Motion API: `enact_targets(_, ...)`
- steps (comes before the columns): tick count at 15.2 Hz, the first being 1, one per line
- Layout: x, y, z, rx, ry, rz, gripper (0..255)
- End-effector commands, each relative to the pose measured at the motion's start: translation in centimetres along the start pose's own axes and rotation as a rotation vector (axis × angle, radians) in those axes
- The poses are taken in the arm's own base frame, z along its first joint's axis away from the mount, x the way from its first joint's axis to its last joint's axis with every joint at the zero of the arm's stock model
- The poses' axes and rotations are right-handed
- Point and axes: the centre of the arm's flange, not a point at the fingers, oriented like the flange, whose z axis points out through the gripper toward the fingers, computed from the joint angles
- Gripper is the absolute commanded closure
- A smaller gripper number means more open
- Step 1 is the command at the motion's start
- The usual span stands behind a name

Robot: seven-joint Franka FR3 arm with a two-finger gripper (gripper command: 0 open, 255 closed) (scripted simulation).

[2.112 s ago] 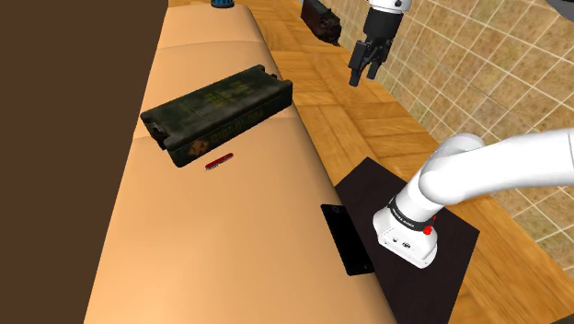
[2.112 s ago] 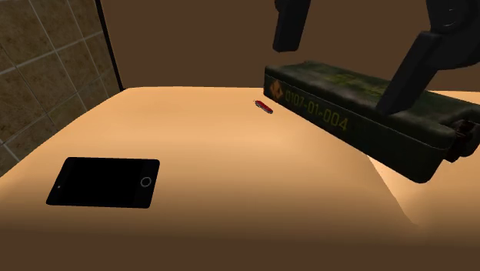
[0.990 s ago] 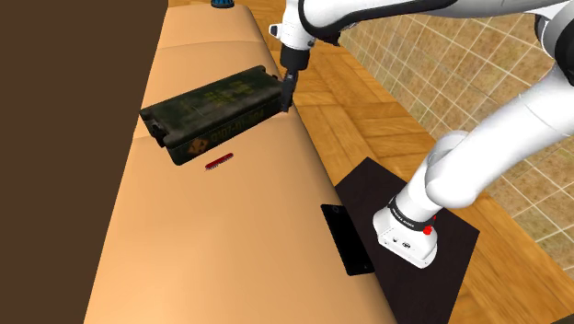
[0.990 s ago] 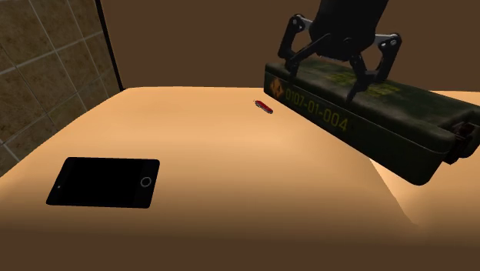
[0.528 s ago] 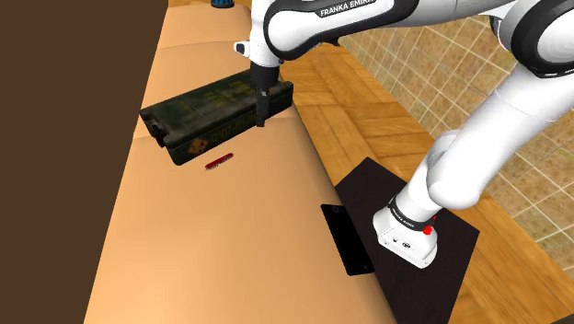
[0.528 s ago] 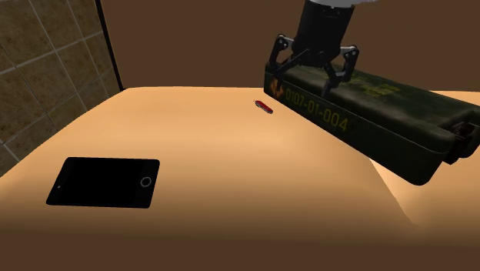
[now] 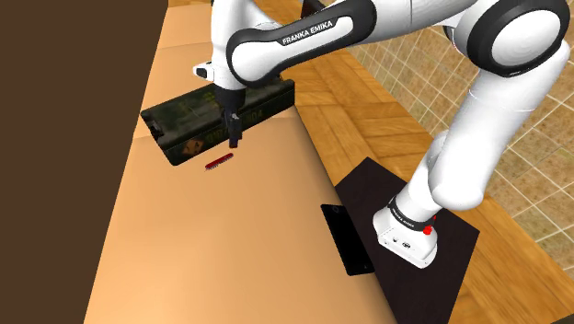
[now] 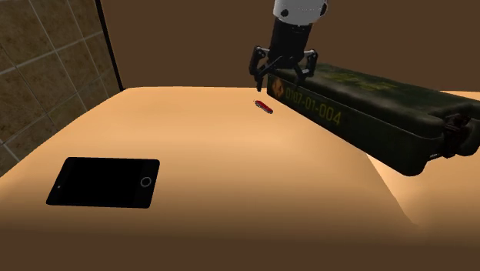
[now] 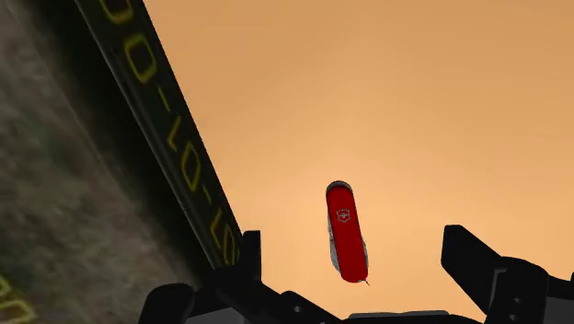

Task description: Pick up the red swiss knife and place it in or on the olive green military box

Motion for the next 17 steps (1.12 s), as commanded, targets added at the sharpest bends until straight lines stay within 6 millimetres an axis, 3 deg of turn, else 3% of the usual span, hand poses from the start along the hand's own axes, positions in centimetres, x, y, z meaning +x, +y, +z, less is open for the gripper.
enact_targets(1,1.9,-0.5,1.5,0.003,0.004,-0.078,0)
enact_targets(3,3.9,-1.4,2.8,0.005,0.008,-0.154,0)
enact_targets(11,4.1,-1.5,6.9,0.005,0.008,-0.16,0)
enact_targets(17,4.1,-1.5,6.9,0.005,0.008,-0.16,0)
